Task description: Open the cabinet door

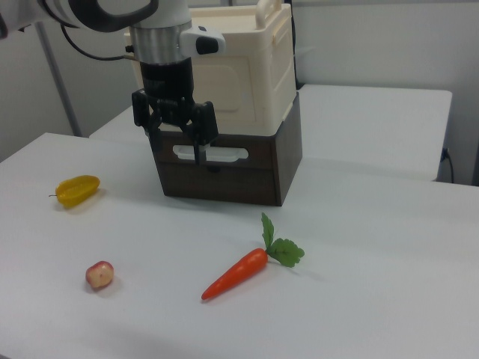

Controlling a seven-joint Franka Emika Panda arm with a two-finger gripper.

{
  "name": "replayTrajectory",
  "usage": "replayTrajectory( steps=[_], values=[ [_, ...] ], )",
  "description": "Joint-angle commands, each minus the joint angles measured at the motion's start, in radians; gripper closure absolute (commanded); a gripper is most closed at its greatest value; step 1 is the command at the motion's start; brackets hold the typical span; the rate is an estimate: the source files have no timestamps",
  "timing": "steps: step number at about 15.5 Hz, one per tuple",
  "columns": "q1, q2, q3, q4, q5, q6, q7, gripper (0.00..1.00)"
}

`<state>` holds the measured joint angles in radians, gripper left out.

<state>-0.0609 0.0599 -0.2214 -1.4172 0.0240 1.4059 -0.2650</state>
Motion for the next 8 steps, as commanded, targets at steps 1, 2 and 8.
replayTrajectory(
  steps=[1,2,8],
  values=[
    [0.007,-0.014,-0.012,-0.002,0.016,-0.004,-0.022,0.00],
    [0.006,-0.015,-0.012,-0.002,0.016,-0.004,-0.028,0.00],
    [0.009,-0.014,-0.010,-0.005,0.020,-0.005,-0.031,0.00]
  ],
)
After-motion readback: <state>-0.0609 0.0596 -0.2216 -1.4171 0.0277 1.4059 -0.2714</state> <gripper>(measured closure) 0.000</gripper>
